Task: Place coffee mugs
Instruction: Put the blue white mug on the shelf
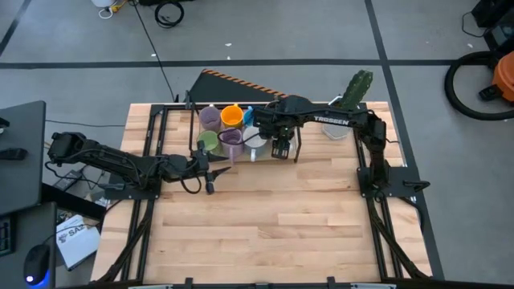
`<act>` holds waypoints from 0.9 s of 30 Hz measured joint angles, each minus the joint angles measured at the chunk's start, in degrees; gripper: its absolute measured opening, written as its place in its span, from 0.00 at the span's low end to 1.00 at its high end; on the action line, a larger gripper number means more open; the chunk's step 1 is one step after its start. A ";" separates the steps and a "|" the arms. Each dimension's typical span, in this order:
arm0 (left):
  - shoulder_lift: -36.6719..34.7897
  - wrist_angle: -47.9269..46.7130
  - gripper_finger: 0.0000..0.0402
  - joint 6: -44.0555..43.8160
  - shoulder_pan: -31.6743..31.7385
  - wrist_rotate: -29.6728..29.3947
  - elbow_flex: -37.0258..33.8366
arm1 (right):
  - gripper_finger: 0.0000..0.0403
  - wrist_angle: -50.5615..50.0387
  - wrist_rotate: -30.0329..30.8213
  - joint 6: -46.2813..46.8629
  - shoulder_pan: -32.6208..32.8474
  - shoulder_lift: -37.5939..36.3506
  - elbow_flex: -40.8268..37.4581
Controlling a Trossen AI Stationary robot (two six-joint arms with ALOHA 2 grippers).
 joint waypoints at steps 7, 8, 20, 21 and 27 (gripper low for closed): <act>0.00 -0.11 0.39 -2.96 0.00 0.02 0.00 | 0.49 -0.83 4.51 8.38 3.28 -3.54 -0.94; 0.00 -0.19 0.39 -3.03 0.00 0.02 0.00 | 0.49 -0.81 4.51 9.56 4.21 -3.46 -1.03; -0.02 -1.22 0.39 -4.50 -1.84 0.33 0.00 | 0.46 -7.23 12.42 24.34 8.58 0.61 -1.33; -0.02 -1.19 0.39 -4.44 -1.99 0.33 0.00 | 0.46 -7.74 12.41 24.73 8.38 0.81 -1.48; -0.02 -1.32 0.39 -3.26 -2.26 0.27 0.00 | 0.45 -6.64 11.48 24.67 8.31 1.06 -4.70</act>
